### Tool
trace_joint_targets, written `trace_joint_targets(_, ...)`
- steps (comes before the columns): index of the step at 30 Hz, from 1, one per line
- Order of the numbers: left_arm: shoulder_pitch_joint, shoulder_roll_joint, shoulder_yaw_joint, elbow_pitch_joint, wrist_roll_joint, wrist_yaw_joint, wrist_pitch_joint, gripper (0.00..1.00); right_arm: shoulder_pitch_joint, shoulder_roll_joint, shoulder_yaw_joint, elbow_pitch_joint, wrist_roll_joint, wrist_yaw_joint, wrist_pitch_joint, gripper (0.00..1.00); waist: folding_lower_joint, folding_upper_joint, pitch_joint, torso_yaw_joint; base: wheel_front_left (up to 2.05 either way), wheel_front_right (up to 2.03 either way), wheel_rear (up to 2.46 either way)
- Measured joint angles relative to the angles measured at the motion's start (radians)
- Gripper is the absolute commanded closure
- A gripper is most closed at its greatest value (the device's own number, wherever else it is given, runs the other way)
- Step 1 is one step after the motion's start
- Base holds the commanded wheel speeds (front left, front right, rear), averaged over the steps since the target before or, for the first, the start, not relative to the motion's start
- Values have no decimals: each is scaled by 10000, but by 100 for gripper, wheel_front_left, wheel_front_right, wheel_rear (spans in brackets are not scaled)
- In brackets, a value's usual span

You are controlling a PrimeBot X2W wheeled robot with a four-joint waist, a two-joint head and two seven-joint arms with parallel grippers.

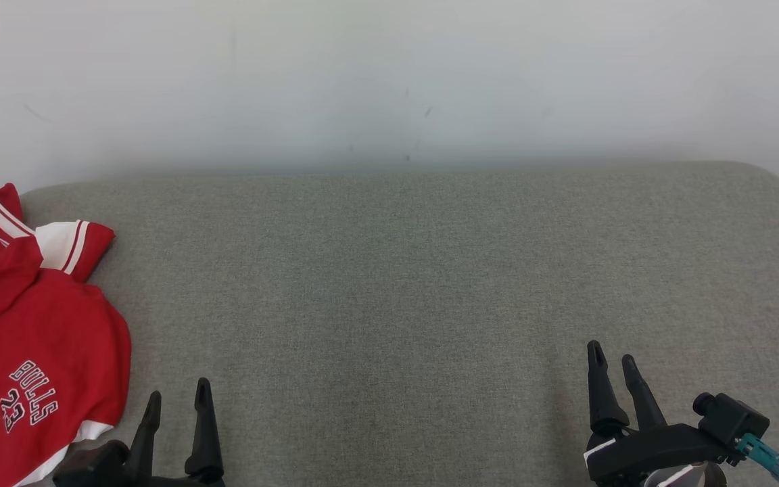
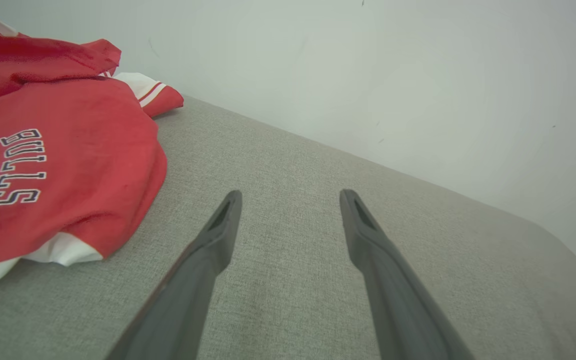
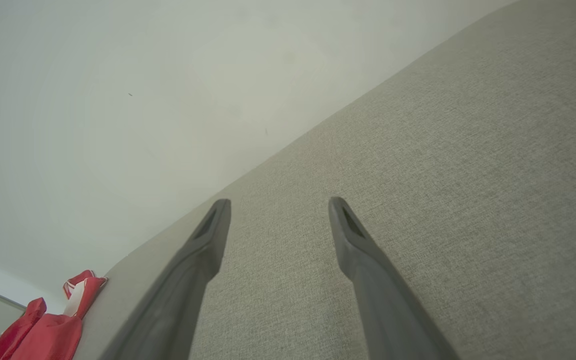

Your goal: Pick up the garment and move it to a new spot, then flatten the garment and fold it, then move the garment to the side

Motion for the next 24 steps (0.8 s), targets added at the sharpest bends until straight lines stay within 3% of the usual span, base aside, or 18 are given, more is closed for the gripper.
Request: trace_joint_targets(24, -3, 324, -583, 77, 2370, 245, -608, 0, 5, -6, -75, 332, -2115, 0, -535, 0, 0, 0, 11, 122, 0, 0, 0)
